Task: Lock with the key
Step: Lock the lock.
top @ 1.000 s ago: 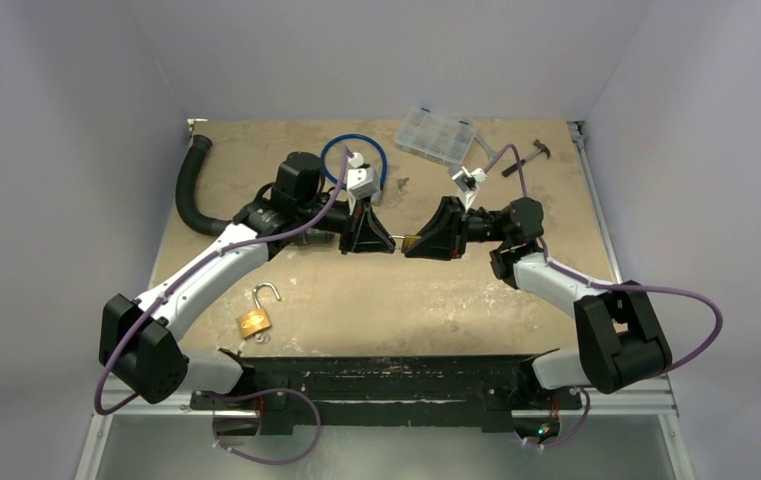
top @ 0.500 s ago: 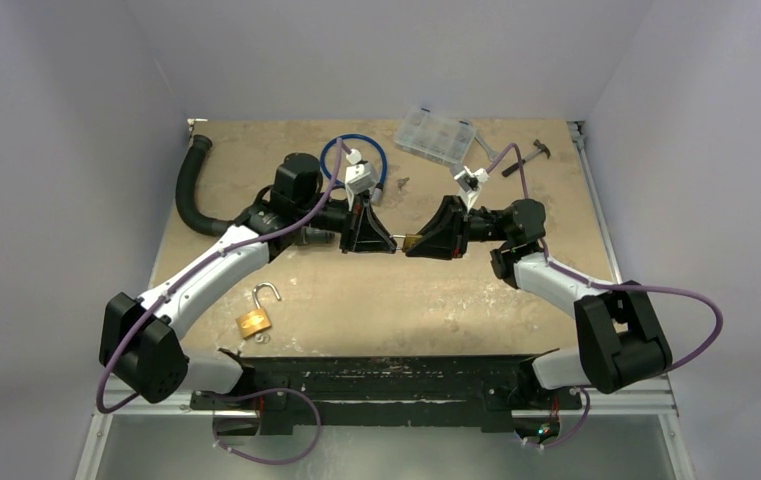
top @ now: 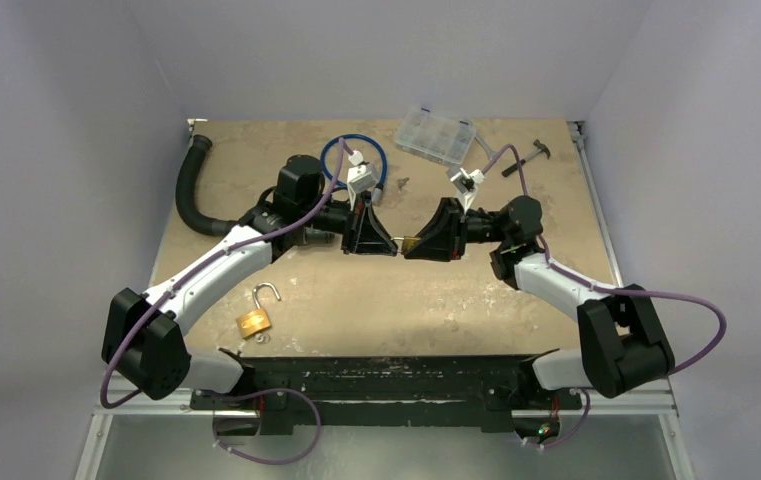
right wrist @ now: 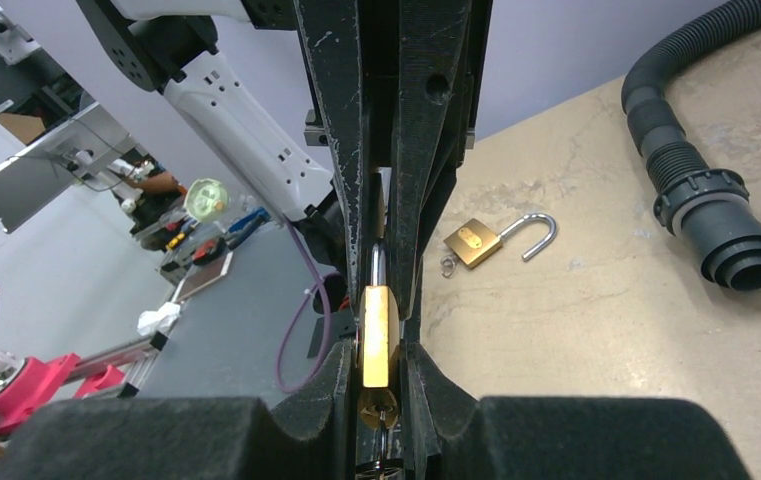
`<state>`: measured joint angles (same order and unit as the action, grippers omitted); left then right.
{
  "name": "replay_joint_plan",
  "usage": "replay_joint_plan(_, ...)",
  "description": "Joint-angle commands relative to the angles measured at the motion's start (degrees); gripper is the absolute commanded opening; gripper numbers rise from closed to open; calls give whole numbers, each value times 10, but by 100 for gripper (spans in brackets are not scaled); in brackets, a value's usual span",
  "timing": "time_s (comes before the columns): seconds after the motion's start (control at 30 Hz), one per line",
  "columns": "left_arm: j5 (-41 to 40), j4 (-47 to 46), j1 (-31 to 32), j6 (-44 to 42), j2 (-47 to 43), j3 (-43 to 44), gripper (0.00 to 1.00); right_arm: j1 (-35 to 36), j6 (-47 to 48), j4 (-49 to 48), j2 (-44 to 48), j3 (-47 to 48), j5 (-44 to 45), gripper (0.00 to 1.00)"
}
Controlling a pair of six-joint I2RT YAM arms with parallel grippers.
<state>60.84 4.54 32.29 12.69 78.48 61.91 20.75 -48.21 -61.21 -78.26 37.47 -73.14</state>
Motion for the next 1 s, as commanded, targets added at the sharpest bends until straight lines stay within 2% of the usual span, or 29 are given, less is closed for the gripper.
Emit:
replay_joint_plan(0.0,-21,-60,20,-1,7,3,0,39,0,-24,13,33,14,0)
replay_joint_plan(0.23,-20,-117,31,49,24,-9,0,61,-4,-26,2,55,31,0)
replay_joint_plan(0.77,-36,-149,53,83,54,-11,0,96,-25,-43,-7,84,45,0)
replay_joint_plan(0.87,-32,-127,51,68,46,-6,0,93,2,-10,2,82,32,0)
replay_joint_plan(0.97,-45,-55,40,10,32,13,0,80,62,63,21,75,30,0)
